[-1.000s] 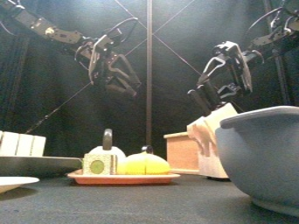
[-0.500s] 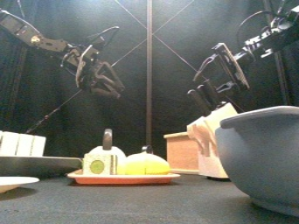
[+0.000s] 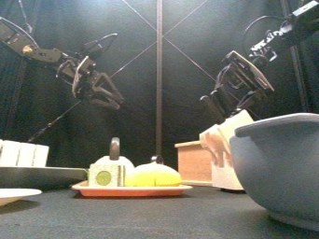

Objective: Grab egg block

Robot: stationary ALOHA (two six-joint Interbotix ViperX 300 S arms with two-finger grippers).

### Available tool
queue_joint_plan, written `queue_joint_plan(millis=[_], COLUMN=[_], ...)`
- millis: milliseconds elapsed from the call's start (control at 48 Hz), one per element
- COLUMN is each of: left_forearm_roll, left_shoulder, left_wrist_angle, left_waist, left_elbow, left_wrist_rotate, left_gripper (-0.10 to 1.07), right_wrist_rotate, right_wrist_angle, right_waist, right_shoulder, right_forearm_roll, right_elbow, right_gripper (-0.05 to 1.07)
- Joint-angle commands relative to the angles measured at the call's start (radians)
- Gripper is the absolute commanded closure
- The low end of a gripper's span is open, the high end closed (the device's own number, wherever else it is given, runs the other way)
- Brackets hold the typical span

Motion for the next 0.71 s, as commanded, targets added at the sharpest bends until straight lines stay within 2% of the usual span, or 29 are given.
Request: queue_joint_plan(millis=[0, 125, 250, 458, 688], left_forearm_roll=[-0.002, -0.009, -0.011, -0.011, -0.017], left_shoulder=[-0.014, -0.017, -0.017, -0.017, -0.017], left_wrist_angle=[-0.014, -0.026, -0.038, -0.043, -0.043], left_waist=[0.003, -0.002, -0.003, -0.002, -0.002], left_elbow=[-0.008, -0.003, 0.002, 0.008, 0.012], left_wrist_rotate=[0.000, 0.000, -0.002, -0.003, -0.005], left_gripper=[0.15, 0.15, 0.15, 0.15, 0.15], right_wrist_rotate=[0.084, 0.204, 0.290, 0.379, 0.388], right_wrist_angle=[-0.008, -0.121, -0.279, -0.442, -0.468], right_waist=[0.058, 0.173, 0.253, 0.275, 0.270], right_shoulder=[-0.041, -0.061, -0.054, -0.014, 0.067], right_forearm_roll=[-0.146, -0.319, -0.457, -0.551, -0.586], right_elbow=[-0.020, 0.037, 0.114, 0.204, 0.204], right_gripper=[0.03, 0.03, 0.03, 0.03, 0.04])
